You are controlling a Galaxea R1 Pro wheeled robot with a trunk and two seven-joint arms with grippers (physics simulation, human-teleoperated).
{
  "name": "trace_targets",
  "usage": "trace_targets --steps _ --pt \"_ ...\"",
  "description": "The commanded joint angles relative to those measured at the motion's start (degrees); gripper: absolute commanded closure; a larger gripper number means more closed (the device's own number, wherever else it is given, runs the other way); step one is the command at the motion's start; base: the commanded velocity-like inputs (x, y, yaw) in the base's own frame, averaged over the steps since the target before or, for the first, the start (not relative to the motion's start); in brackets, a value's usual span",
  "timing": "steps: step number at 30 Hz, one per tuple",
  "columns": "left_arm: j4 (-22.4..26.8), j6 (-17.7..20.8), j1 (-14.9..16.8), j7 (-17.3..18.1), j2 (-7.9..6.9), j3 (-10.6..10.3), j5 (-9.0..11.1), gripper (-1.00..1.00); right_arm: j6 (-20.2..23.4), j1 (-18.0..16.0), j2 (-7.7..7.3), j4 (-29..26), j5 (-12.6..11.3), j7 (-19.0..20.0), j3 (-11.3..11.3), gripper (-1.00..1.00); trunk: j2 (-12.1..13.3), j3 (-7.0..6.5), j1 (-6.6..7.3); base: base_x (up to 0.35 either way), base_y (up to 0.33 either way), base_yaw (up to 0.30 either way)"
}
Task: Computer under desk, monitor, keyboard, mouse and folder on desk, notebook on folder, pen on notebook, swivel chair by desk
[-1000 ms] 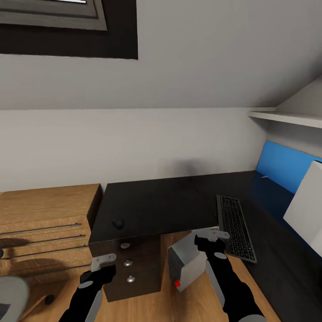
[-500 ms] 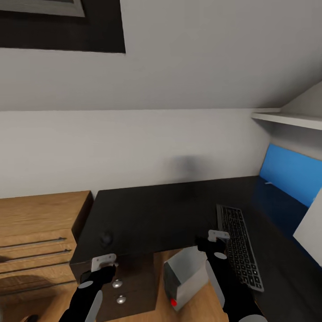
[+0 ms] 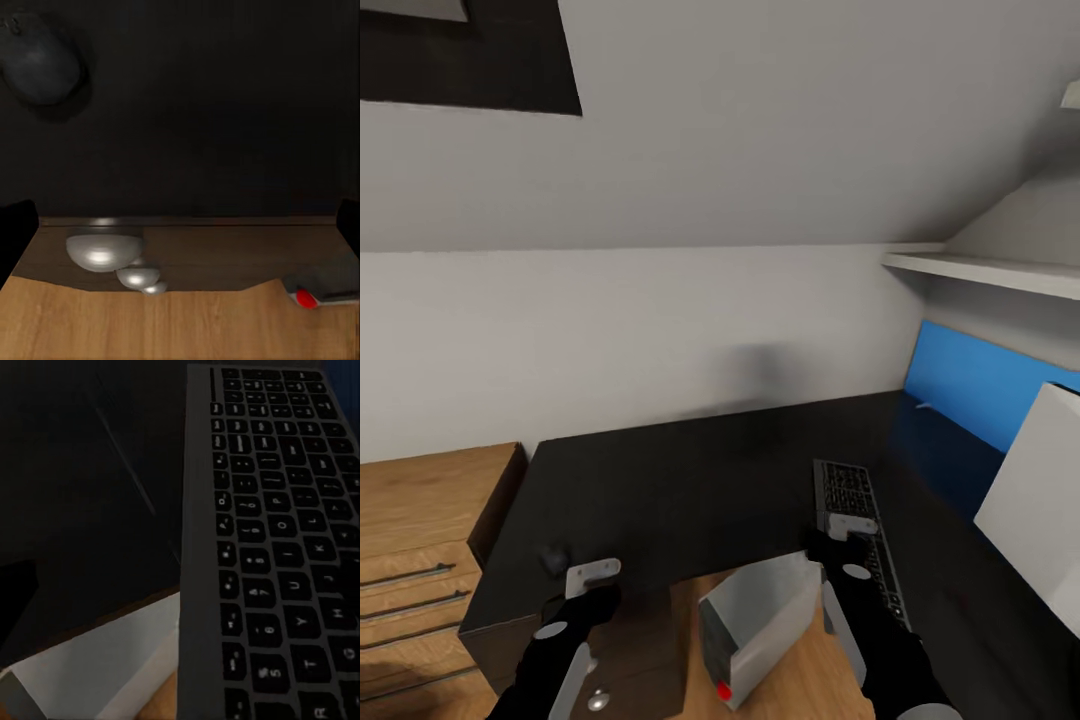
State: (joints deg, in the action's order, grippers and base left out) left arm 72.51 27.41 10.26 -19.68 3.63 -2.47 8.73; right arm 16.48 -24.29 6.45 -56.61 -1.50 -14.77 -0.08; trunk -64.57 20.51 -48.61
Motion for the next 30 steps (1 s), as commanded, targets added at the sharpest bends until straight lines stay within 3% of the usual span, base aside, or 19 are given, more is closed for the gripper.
trace_targets --steps 1,5,12,20,30 --pt "0.97 0.24 0.02 -0.53 -0.02 -0.15 0.64 -1.00 -0.13 -0.05 -0.42 -0.08 -0.39 -0.12 -0.71 -1.00 -0.45 0.24 -0.22 0.001 -0.001 -0.096" --pt "1.32 0.20 0.02 -0.53 -0.02 -0.16 0.67 -1.00 -0.61 -0.04 -0.65 -0.08 -1.48 -0.05 -1.35 -1.00 -2.05 0.95 -1.10 0.000 0.000 -0.045" --pt "1.48 0.13 0.02 -0.61 -0.02 -0.17 0.68 -1.00 -1.23 -0.04 -2.24 0.40 -7.10 0.02 -4.01 -1.00 -4.86 2.20 -2.64 0.000 0.000 -0.006" --pt "1.49 0.10 0.02 -0.65 -0.02 -0.17 0.68 -1.00 -1.27 -0.01 -3.50 0.52 -13.19 0.08 -5.29 -1.00 -8.07 3.64 -4.40 0.000 0.000 -0.001" --pt "1.49 0.10 0.02 -0.70 -0.02 -0.17 0.67 -1.00 -1.24 -0.02 -3.80 0.53 -14.52 0.01 -5.96 -1.00 -12.08 5.43 -6.59 0.000 0.000 0.000"
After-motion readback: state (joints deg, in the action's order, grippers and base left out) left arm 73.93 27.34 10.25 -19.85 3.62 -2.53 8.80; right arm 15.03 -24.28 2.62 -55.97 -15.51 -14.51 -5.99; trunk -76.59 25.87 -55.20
